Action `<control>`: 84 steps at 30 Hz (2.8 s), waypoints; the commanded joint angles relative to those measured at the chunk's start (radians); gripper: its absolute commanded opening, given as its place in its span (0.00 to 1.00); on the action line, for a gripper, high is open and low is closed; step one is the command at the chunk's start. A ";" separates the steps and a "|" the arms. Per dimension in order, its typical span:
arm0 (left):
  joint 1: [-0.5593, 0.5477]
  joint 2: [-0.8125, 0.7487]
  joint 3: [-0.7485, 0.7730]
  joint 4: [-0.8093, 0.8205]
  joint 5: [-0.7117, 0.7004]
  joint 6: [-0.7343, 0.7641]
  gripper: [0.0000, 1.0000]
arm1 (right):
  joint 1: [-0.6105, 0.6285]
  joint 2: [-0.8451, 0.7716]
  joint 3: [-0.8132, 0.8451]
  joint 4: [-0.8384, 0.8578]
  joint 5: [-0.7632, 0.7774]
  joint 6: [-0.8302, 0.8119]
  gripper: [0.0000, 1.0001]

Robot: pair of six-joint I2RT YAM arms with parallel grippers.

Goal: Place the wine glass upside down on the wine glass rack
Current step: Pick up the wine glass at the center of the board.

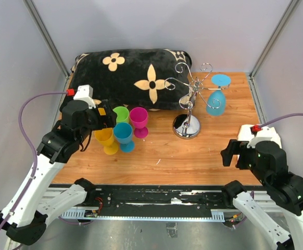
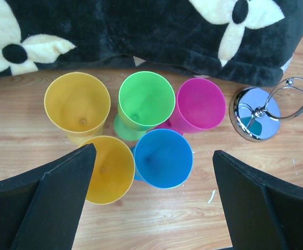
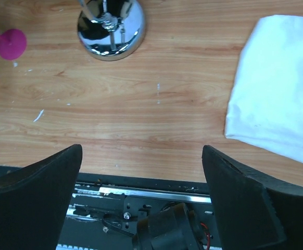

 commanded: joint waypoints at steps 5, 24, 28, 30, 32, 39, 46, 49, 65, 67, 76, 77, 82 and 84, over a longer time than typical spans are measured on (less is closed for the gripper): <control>0.002 -0.087 -0.063 0.075 -0.002 0.054 1.00 | 0.015 0.015 -0.050 0.077 -0.256 -0.076 0.98; 0.003 -0.254 -0.142 0.035 -0.063 0.069 1.00 | 0.385 0.118 -0.299 0.468 -0.190 0.098 0.98; 0.002 -0.271 -0.164 0.042 -0.060 0.069 1.00 | 0.619 0.189 -0.361 0.606 0.012 0.149 0.99; 0.002 -0.282 -0.181 0.049 -0.054 0.070 1.00 | 0.730 0.263 -0.390 0.696 0.092 0.159 0.98; 0.003 -0.292 -0.190 0.049 -0.049 0.069 1.00 | 0.821 0.353 -0.394 0.777 0.159 0.155 0.98; 0.002 -0.328 -0.207 0.055 -0.052 0.077 1.00 | 1.018 0.694 -0.314 1.015 0.341 0.040 0.98; 0.003 -0.371 -0.241 0.096 -0.048 0.072 1.00 | 1.021 0.886 -0.312 1.308 0.260 -0.130 0.98; 0.002 -0.377 -0.263 0.123 -0.043 0.071 1.00 | 1.014 0.946 -0.309 1.408 0.244 -0.193 0.98; 0.003 -0.387 -0.344 0.200 -0.043 0.077 1.00 | 0.809 1.211 -0.299 1.796 -0.018 -0.304 0.98; 0.002 -0.392 -0.347 0.203 -0.048 0.079 1.00 | 0.800 1.240 -0.321 1.882 -0.025 -0.335 0.98; 0.003 -0.392 -0.353 0.207 -0.073 0.082 1.00 | 0.782 1.495 -0.463 2.639 -0.048 -0.491 0.98; 0.003 -0.392 -0.353 0.206 -0.079 0.082 1.00 | 0.772 1.513 -0.467 2.683 -0.053 -0.482 0.97; 0.003 -0.400 -0.356 0.209 -0.090 0.083 1.00 | 0.746 1.572 -0.440 2.689 -0.051 -0.473 0.96; 0.003 -0.398 -0.356 0.208 -0.092 0.083 1.00 | 0.738 1.579 -0.432 2.690 -0.047 -0.479 0.96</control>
